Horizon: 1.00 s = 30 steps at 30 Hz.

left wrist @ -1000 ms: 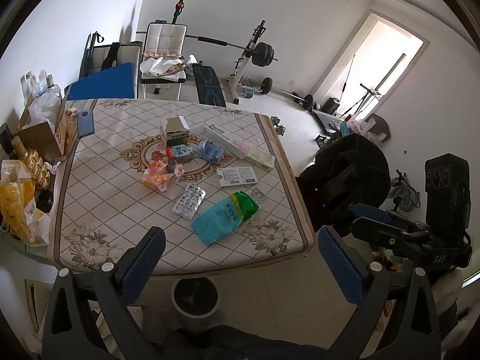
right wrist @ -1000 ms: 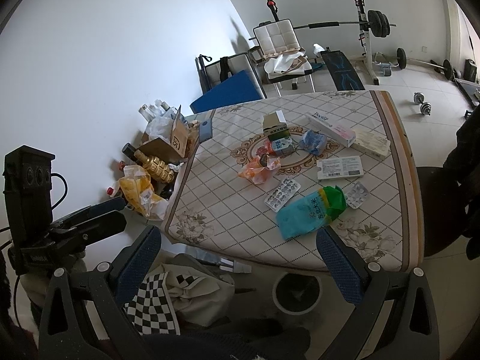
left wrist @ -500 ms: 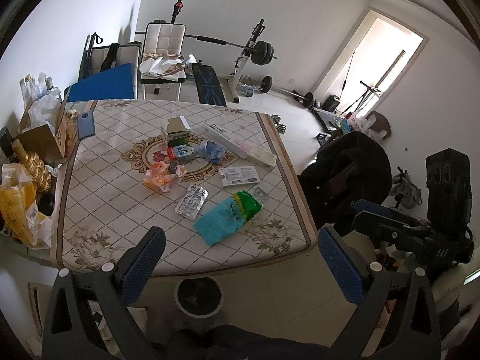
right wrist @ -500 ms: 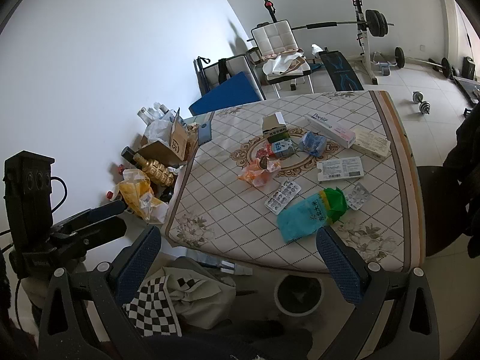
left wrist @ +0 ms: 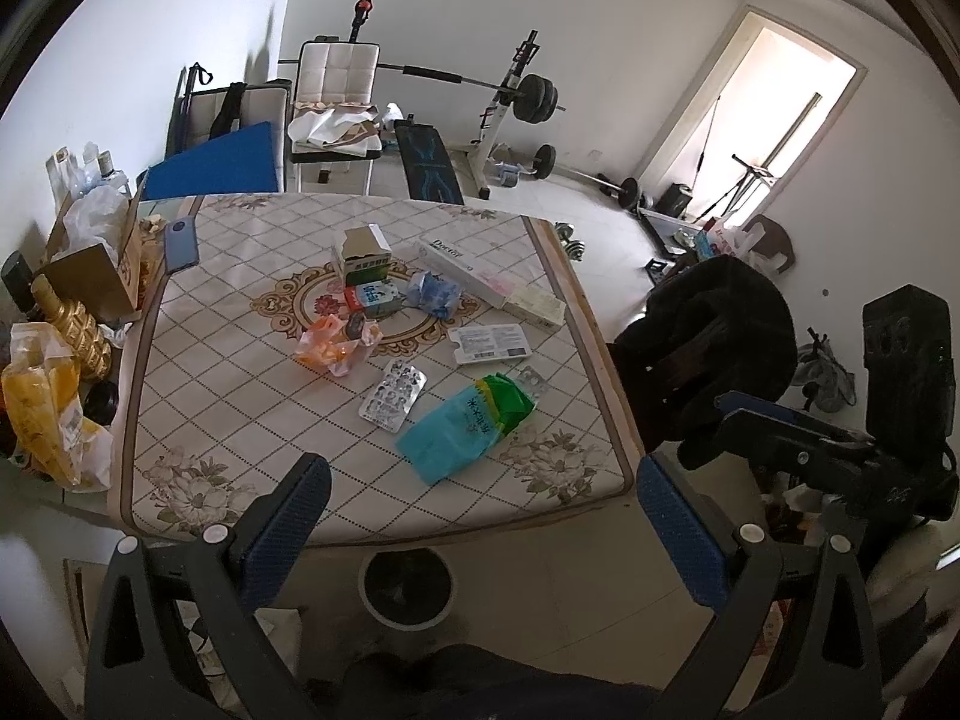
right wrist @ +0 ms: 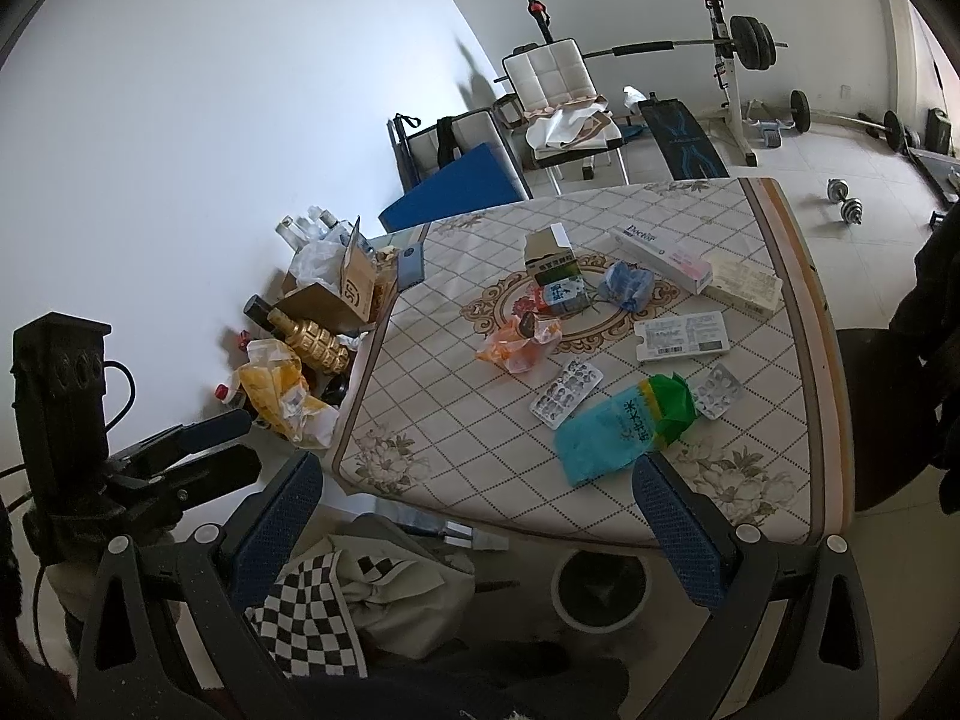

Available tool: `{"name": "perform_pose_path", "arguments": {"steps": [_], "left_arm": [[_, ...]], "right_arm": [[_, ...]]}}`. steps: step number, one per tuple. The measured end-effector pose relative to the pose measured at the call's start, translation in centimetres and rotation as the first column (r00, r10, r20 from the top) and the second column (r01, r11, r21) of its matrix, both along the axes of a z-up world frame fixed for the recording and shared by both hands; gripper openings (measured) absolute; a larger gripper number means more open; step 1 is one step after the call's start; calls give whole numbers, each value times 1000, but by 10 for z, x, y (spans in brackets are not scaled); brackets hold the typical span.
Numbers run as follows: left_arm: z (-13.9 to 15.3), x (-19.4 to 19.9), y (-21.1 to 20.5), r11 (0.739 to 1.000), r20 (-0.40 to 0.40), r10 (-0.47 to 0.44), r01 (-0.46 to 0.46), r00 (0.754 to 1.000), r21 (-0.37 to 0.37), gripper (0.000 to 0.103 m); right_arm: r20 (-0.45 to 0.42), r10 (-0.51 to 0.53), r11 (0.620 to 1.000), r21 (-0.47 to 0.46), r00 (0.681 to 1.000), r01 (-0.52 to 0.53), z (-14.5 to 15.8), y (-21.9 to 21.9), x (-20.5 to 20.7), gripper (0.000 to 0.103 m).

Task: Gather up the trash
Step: 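Grasp the blue-green rice bag with the right tool while the left tool grasps the empty blister pack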

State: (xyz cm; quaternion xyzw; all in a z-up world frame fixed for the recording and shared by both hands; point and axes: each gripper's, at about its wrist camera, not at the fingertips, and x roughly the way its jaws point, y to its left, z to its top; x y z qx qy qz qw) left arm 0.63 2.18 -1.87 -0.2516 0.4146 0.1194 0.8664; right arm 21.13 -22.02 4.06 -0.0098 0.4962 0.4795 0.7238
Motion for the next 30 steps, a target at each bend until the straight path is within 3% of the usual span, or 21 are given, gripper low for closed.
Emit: {"name": "perform_pose_path", "arguments": {"steps": [5,7,9,14,16,18,22,25,27,30], "left_arm": [[-28,17,2,982,-112,128,-110,985,155,103],[-53,25,11,955,-179,207,-159,962,250,103],[-90,35,26,936,-253,271,-193,929,293,103],[-190,60,58,939,-429,302,-189,851,286,103],[-234,68,77,948,-498,291,-174,817,268,103],[-260,75,86,954,-539,274,-152,797,259,103],[-304,96,109,965,-592,222,-89,775,245,103],[-331,112,126,978,-614,162,-42,772,205,103],[-345,120,132,982,-630,124,-6,766,186,103],[-360,128,140,985,-651,81,37,755,166,103]], "right_arm": [[-73,-119,992,-61,990,114,-28,-5,27,103],[-126,-182,979,-110,975,169,-56,-3,39,103],[-176,-241,964,-154,954,215,-92,-2,54,103],[-195,-434,877,-313,880,363,-186,14,85,103],[-227,-513,835,-357,828,420,-224,26,95,103],[-226,-580,791,-385,782,476,-251,34,106,103],[-220,-705,683,-467,674,562,-300,66,120,103],[-240,-751,636,-513,615,576,-325,97,129,103],[-222,-771,607,-538,597,584,-339,118,137,103],[-179,-773,578,-594,609,559,-358,144,146,103]]}}
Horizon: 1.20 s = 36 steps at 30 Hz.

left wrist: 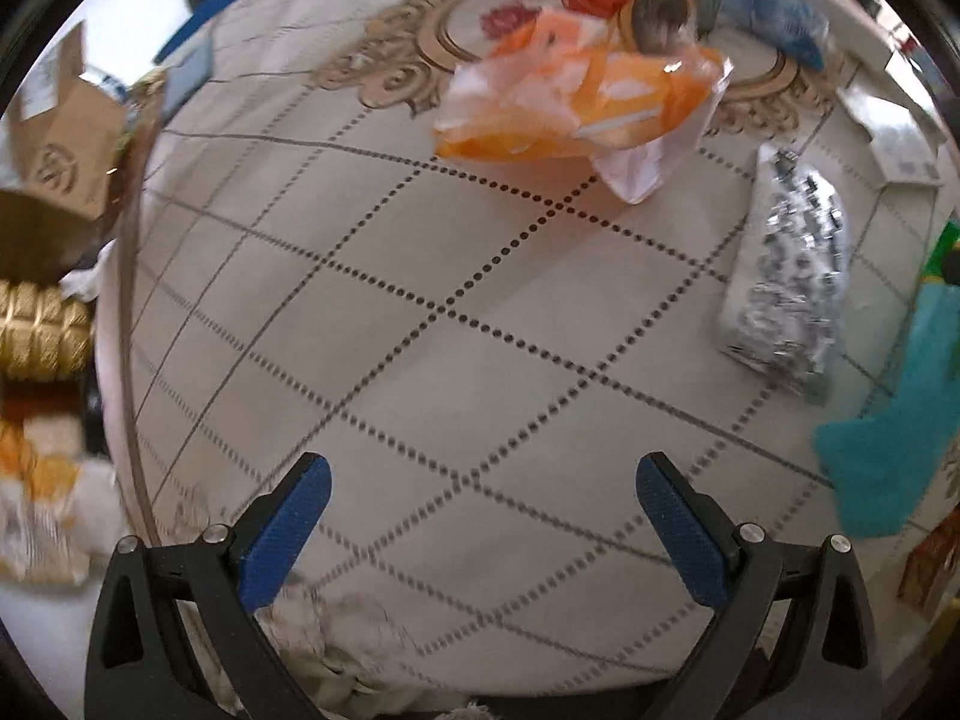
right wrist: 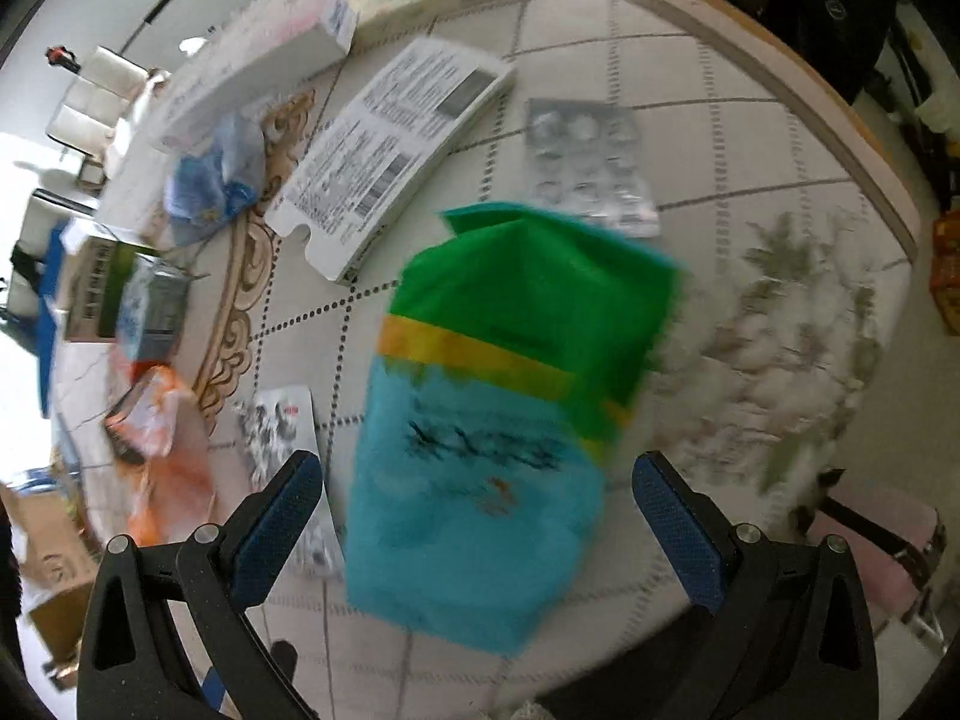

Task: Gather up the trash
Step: 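Grasp the blue-green rice bag with the right tool while the left tool grasps the empty blister pack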

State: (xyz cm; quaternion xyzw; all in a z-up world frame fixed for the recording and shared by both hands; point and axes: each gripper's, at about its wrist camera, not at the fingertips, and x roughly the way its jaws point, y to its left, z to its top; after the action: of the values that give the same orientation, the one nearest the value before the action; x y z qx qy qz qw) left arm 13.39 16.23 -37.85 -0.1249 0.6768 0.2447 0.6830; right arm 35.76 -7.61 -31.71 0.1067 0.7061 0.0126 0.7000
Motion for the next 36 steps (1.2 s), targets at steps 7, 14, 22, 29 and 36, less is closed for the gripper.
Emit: {"name": "perform_pose_path", "arguments": {"steps": [7,14,22,29,36], "left_arm": [[5,13,2,996,5,-44,44,999,-76,103],[27,78,-35,969,93,-182,195,979,-154,103],[22,153,-81,928,57,-322,327,945,-177,100],[42,179,-98,933,81,-325,334,942,-133,81],[76,181,-126,935,95,-322,332,942,-121,63]], "right_arm": [[-65,129,988,-78,989,-134,-24,11,6,92],[-34,244,948,-202,969,-246,-13,-50,19,90],[-73,198,955,-212,977,-209,-37,-104,56,90],[-76,253,938,-227,965,-264,-38,-85,51,89],[-43,317,925,-207,948,-319,-27,-69,26,83]]}}
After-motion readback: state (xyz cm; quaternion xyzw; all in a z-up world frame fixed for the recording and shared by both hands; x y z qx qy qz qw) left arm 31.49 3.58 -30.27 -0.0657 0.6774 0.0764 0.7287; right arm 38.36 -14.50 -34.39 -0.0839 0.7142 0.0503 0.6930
